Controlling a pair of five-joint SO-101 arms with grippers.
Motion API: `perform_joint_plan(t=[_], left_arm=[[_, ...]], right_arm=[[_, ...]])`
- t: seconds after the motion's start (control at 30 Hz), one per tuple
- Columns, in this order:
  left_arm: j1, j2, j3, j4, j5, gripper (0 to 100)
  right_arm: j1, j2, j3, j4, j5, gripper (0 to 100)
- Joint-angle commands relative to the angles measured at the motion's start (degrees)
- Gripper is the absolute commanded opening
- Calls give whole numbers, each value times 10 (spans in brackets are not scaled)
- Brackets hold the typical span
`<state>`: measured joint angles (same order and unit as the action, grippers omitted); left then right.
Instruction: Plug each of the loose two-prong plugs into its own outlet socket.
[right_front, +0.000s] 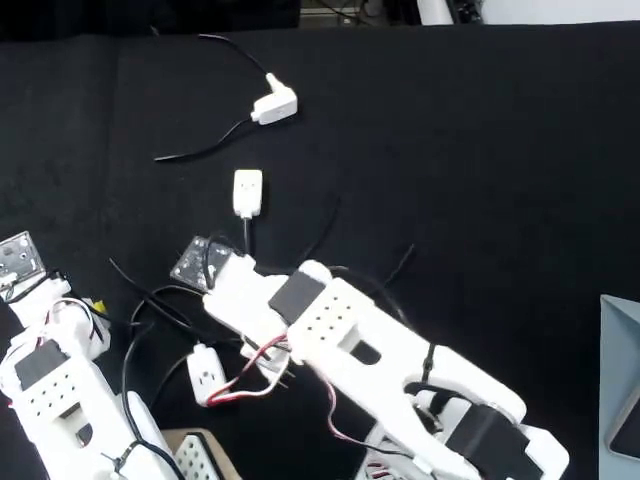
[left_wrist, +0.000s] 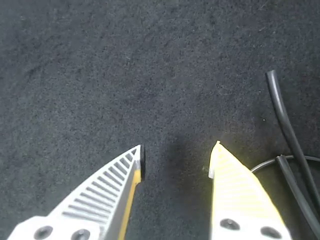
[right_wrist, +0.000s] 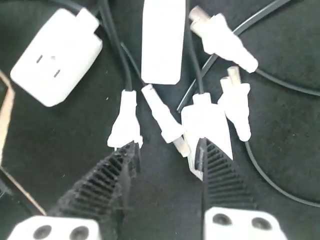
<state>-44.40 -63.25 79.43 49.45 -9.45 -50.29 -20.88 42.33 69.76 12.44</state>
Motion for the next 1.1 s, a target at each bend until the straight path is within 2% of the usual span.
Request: perform_joint_plan(t=[0.0,0.37,0.53,0.77,1.07], left_arm=[[-1,-7,-5,-10,2,228],[-1,-7,-4,-10,2,228],[-1,-7,-4,-11,2,228],[-1,-7,-2,-18,2,228],[-1,-7,-2,-18,2,228]], right_arm=[[-16,3,15,-33,5,190],[-11,124,7,-104,5,190],[23,130,5,-104,56,187],[26,130,4,-108,101,51],[23,130,6,-107,97,139]])
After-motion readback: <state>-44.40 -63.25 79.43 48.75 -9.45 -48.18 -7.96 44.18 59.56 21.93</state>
